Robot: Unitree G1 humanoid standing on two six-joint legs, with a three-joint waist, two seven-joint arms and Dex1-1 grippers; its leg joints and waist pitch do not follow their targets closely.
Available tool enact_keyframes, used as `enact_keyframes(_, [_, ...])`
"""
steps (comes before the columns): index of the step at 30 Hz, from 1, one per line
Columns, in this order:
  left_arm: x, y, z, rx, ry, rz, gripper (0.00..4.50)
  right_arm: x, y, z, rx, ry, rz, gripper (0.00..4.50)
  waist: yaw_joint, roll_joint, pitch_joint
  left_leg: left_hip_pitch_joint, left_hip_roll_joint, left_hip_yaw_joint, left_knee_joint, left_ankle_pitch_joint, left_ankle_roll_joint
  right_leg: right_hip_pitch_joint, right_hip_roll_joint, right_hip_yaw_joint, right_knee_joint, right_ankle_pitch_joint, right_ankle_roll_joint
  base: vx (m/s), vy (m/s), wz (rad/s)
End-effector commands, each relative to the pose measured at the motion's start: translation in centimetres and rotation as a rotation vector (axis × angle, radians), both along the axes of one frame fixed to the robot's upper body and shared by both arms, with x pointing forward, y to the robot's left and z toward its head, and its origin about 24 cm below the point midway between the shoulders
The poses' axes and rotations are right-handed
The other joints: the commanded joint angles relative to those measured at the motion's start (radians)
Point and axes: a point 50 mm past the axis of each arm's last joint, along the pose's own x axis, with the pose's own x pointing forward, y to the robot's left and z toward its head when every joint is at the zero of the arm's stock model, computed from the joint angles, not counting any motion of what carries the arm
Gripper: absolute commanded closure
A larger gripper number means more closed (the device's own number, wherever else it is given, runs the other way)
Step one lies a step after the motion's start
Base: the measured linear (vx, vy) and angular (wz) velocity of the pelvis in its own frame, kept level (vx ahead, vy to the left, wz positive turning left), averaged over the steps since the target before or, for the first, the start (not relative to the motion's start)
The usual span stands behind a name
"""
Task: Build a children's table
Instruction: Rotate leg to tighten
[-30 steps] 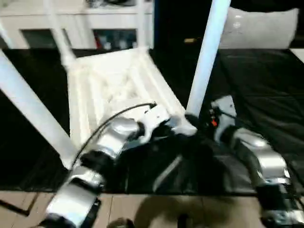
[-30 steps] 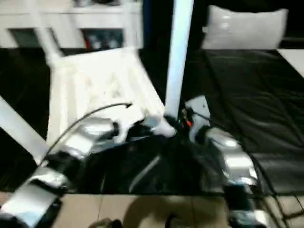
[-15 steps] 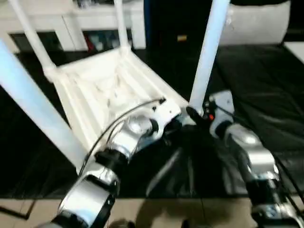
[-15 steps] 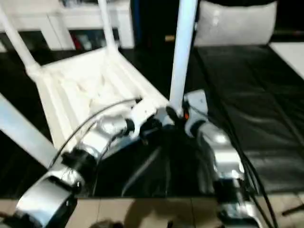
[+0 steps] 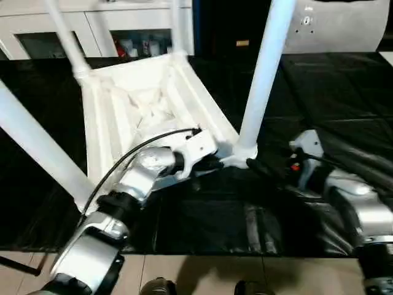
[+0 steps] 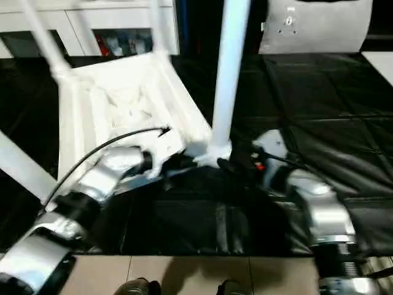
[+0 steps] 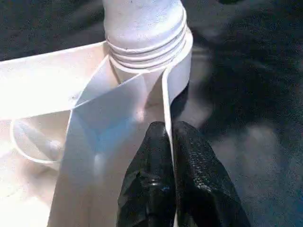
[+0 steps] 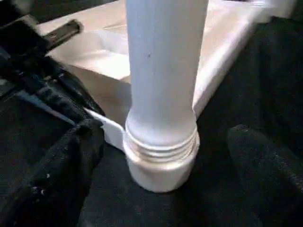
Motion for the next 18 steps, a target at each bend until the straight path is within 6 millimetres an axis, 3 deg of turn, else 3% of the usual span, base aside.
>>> enact_keyframes(1, [-0.9,0.0,-0.2,0.048,-0.006,-0.145,4.50,-0.5,0.2,0.8,-0.005,-0.012,0.115,0.03,0.005,-0.025,-0.070,0.010,0.052,-0.010,-0.085,-0.204,0.101,0.061,-0.051,0.051,-0.086,-0.289,-0.227,0.000,0.000,0.00])
enact_keyframes(6, [-1.8,0.7,0.1,0.041,0.025,-0.284,4.50,-1.3,0.2,1.2,-0.001,0.026,0.275,0.03,0.017,-0.027,-0.075,0.007,0.056,-0.004,-0.080,-0.141,0.132,0.063,-0.051,0.051,-0.070,-0.181,-0.262,0.000,0.000,0.00])
enact_keyframes(11, [-2.2,0.9,0.1,0.056,0.045,-0.352,4.50,-1.3,0.4,1.4,0.037,0.037,0.323,0.63,0.034,-0.028,-0.082,0.007,0.058,-0.001,-0.071,-0.061,0.166,0.058,-0.050,0.052,-0.053,-0.086,-0.290,0.000,0.000,0.00])
enact_keyframes(14, [-2.4,0.9,0.1,0.061,0.050,-0.388,4.50,-1.5,0.7,1.4,0.050,0.056,0.375,0.79,0.036,-0.030,-0.079,0.006,0.057,0.001,-0.072,-0.073,0.174,0.057,-0.050,0.051,-0.058,-0.112,-0.285,0.000,0.000,0.00])
enact_keyframes(18, [-2.6,0.8,0.1,0.064,0.055,-0.423,4.50,-2.0,1.3,1.1,0.059,0.099,0.452,1.17,0.039,-0.030,-0.075,0.008,0.059,0.000,-0.077,-0.114,0.144,0.057,-0.052,0.053,-0.066,-0.192,-0.265,0.000,0.000,0.00])
